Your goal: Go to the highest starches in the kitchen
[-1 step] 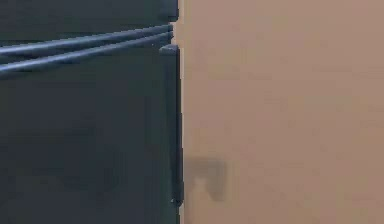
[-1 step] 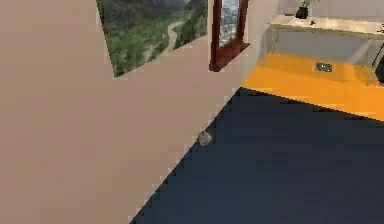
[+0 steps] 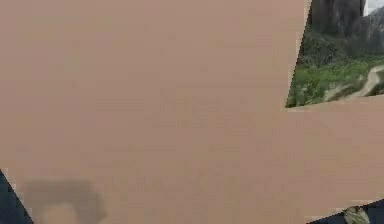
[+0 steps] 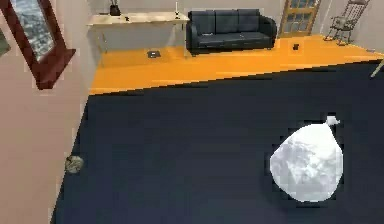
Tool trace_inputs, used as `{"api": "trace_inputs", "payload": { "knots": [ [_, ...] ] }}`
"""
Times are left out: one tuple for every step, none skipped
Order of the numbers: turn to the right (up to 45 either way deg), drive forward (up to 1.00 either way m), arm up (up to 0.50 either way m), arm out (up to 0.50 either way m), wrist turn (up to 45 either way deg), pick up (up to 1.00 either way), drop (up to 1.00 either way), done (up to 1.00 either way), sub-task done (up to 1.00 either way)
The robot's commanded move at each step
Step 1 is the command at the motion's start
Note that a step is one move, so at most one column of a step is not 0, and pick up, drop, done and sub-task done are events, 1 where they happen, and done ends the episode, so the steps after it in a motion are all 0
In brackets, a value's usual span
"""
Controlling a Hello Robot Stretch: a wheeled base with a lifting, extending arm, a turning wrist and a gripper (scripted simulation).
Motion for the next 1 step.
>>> {"api": "trace_inputs", "payload": {
  "knots": [
    [45.0,0.0,0.0,0.0,0.0,0.0,0.0,0.0,0.0]
  ]
}}
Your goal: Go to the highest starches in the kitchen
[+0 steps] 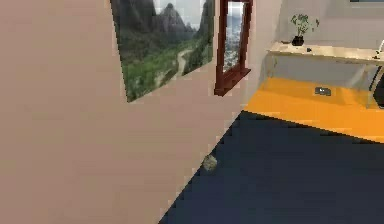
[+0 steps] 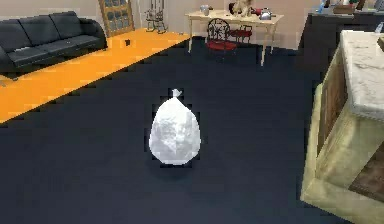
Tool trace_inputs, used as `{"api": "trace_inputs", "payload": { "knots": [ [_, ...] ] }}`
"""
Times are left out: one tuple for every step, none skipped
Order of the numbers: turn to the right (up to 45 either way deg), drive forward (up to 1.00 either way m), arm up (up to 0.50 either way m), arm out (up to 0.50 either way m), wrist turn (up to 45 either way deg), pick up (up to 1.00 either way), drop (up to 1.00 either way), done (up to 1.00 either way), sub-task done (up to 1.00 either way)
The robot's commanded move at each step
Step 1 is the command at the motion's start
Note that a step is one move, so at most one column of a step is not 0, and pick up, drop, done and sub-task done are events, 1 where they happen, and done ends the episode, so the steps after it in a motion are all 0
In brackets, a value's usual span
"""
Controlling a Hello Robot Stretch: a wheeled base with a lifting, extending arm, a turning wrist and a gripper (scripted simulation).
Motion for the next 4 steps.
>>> {"api": "trace_inputs", "payload": {
  "knots": [
    [27.0,0.0,0.0,0.0,0.0,0.0,0.0,0.0,0.0],
    [0.0,0.15,0.0,0.0,0.0,0.0,0.0,0.0,0.0],
    [21.0,0.0,0.0,0.0,0.0,0.0,0.0,0.0,0.0],
    [3.0,0.0,0.0,0.0,0.0,0.0,0.0,0.0,0.0]
  ]
}}
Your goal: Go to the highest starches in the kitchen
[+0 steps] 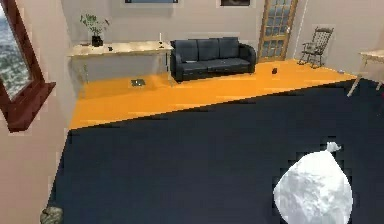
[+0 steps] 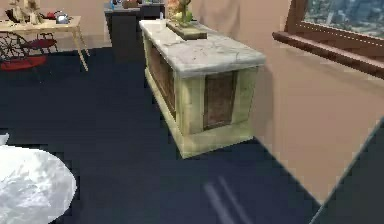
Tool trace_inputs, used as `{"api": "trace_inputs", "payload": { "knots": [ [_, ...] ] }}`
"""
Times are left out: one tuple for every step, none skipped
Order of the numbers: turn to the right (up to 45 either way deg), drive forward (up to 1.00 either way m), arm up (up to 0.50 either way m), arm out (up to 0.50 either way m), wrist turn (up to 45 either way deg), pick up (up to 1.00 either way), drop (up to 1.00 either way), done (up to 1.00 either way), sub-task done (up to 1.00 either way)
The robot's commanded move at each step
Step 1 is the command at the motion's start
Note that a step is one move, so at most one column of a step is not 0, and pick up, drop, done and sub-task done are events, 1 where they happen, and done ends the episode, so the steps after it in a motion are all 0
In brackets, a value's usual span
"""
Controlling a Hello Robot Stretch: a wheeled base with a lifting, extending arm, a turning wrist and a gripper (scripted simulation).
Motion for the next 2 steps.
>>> {"api": "trace_inputs", "payload": {
  "knots": [
    [0.0,1.0,0.0,0.0,0.0,0.0,0.0,0.0,0.0],
    [0.0,0.25,0.0,0.0,0.0,0.0,0.0,0.0,0.0]
  ]
}}
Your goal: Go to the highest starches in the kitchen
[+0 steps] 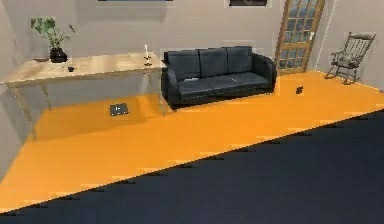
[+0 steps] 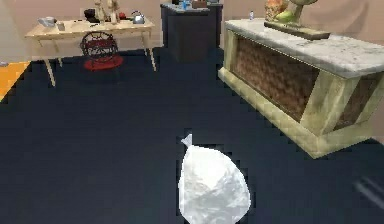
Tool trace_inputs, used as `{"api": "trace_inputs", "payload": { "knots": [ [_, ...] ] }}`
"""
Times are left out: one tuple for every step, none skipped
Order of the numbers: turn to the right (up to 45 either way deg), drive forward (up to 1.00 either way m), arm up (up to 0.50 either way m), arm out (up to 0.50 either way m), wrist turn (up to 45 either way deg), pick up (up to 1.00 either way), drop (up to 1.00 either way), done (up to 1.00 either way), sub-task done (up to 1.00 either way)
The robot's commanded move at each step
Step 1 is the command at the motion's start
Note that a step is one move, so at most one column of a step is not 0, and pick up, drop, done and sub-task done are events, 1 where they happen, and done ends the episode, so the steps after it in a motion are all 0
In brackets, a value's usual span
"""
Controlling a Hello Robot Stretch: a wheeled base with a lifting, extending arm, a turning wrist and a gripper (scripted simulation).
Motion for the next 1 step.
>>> {"api": "trace_inputs", "payload": {
  "knots": [
    [21.0,0.0,0.0,0.0,0.0,0.0,0.0,0.0,0.0]
  ]
}}
